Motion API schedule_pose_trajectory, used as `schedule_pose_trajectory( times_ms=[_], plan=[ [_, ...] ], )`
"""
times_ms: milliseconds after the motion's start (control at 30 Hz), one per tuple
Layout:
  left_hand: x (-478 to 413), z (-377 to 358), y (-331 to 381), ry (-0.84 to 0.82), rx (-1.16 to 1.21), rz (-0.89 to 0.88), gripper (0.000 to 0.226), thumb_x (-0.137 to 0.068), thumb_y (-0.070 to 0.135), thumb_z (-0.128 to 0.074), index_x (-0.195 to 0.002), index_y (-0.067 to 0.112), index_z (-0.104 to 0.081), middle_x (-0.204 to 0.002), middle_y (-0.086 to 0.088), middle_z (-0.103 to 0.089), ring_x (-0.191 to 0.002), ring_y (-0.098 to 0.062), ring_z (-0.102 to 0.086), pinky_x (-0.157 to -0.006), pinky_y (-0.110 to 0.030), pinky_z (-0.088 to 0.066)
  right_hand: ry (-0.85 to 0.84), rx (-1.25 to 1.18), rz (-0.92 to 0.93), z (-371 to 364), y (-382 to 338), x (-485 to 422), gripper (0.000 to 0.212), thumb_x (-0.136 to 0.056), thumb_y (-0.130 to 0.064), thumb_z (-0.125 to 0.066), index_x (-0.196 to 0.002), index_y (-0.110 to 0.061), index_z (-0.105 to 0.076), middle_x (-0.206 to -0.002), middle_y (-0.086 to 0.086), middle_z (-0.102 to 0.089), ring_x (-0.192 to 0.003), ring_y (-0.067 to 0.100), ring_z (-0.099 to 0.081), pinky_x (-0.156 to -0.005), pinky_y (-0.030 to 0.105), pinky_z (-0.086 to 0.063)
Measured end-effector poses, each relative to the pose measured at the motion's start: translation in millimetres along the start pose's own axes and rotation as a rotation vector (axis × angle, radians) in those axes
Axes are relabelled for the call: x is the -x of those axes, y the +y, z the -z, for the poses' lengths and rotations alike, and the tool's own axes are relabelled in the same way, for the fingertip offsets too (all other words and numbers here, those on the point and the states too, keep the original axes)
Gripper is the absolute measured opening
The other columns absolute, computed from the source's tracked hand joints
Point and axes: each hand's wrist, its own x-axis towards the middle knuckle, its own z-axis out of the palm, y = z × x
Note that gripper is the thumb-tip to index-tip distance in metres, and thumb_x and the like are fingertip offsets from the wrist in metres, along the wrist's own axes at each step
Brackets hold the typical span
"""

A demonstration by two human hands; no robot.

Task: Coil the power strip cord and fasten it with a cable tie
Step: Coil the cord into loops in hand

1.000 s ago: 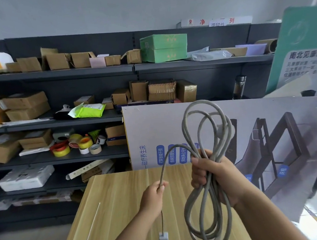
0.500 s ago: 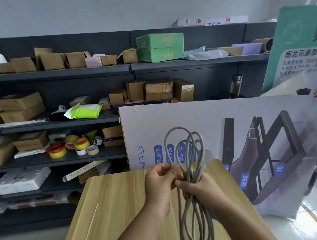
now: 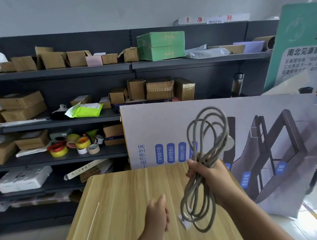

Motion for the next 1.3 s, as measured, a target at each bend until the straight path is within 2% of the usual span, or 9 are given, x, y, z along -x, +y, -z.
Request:
schedule_pose_trajectory(
  times_ms=[67, 167, 267, 367, 567, 767, 933, 1200, 1300],
  plan=[
    [-5, -8, -19, -0.267, -0.010, 0.276, 0.068, -0.096, 0.058, -0.035, -0.068, 0.002, -0.063, -0.051, -0.007, -0.061, -0.048, -0.021, -0.052, -0.050, -0.024, -0.039, -0.032, -0.106, 0.004, 1, -6, -1, 0.021, -0.084, -0.016, -0.068, -0.064, -0.012, -0.064, -0.059, 0.008, -0.058, -0.062, 0.023, -0.058, -0.077, 0.053, -0.051],
    [-23, -25, -24, -0.485, 0.331, 0.383, 0.065, -0.096, 0.056, -0.038, -0.095, -0.003, -0.065, -0.068, -0.017, -0.074, -0.066, -0.028, -0.066, -0.066, -0.033, -0.052, -0.089, -0.171, 0.028, -3, -13, 1, 0.017, -0.082, -0.013, -0.065, -0.066, -0.010, -0.060, -0.059, 0.008, -0.055, -0.059, 0.022, -0.056, -0.073, 0.047, -0.047],
    [-34, -19, -14, -0.349, 0.738, 0.441, 0.050, -0.095, 0.039, -0.053, -0.112, -0.008, -0.056, -0.075, -0.025, -0.070, -0.071, -0.034, -0.065, -0.072, -0.044, -0.056, -0.151, -0.203, 0.008, -5, -16, 7, 0.021, -0.081, -0.011, -0.063, -0.061, -0.008, -0.058, -0.055, 0.009, -0.051, -0.056, 0.024, -0.052, -0.070, 0.048, -0.042],
    [-40, 7, -8, -0.172, 0.916, 0.328, 0.032, -0.096, 0.007, -0.053, -0.125, -0.008, -0.051, -0.067, -0.021, -0.064, -0.044, -0.027, -0.065, -0.044, -0.032, -0.057, -0.204, -0.197, -0.051, 0, -16, 13, 0.022, -0.079, -0.010, -0.065, -0.059, -0.007, -0.055, -0.053, 0.010, -0.048, -0.052, 0.023, -0.050, -0.067, 0.045, -0.043],
    [-12, 22, 47, -0.079, 0.668, -0.171, 0.019, -0.093, 0.004, -0.058, -0.106, 0.002, -0.070, -0.078, -0.010, -0.066, -0.071, -0.022, -0.063, -0.071, -0.036, -0.058, -0.053, 0.007, -0.140, 10, 0, 8, 0.021, -0.082, -0.013, -0.069, -0.065, -0.011, -0.058, -0.056, 0.010, -0.051, -0.055, 0.027, -0.049, -0.065, 0.044, -0.043],
    [37, -12, 72, -0.178, 0.438, -0.503, 0.022, -0.091, -0.001, -0.059, -0.090, 0.012, -0.077, -0.082, -0.012, -0.076, -0.077, -0.025, -0.073, -0.071, -0.032, -0.059, 0.011, -0.022, -0.217, -14, 21, 7, 0.013, -0.088, -0.005, -0.063, -0.078, -0.003, -0.070, -0.071, 0.020, -0.069, -0.066, 0.033, -0.064, -0.065, 0.042, -0.052],
    [40, -19, 75, -0.107, 0.589, -0.394, 0.017, -0.088, -0.006, -0.060, -0.088, 0.004, -0.074, -0.074, -0.013, -0.071, -0.067, -0.023, -0.070, -0.061, -0.030, -0.057, -0.028, -0.098, -0.215, -30, 32, 12, 0.013, -0.091, 0.000, -0.060, -0.096, -0.003, -0.072, -0.095, 0.029, -0.072, -0.090, 0.038, -0.072, -0.082, 0.048, -0.059],
    [11, -8, 68, -0.173, 0.724, -0.157, 0.037, -0.076, -0.003, -0.074, -0.101, 0.012, -0.050, -0.122, -0.017, -0.053, -0.054, -0.017, -0.066, -0.050, -0.030, -0.052, -0.091, -0.103, -0.224, -34, 38, 7, 0.013, -0.087, 0.009, -0.061, -0.099, 0.007, -0.066, -0.092, 0.024, -0.075, -0.089, 0.036, -0.073, -0.079, 0.038, -0.060],
    [-11, 3, 50, -0.180, 0.638, -0.128, 0.039, -0.074, 0.010, -0.080, -0.103, 0.017, -0.054, -0.126, -0.010, -0.057, -0.094, -0.018, -0.060, -0.082, -0.041, -0.050, -0.058, -0.075, -0.281, -31, 45, 7, 0.006, -0.090, 0.002, -0.061, -0.085, 0.006, -0.062, -0.072, 0.018, -0.068, -0.068, 0.028, -0.070, -0.066, 0.032, -0.057]
  ],
)
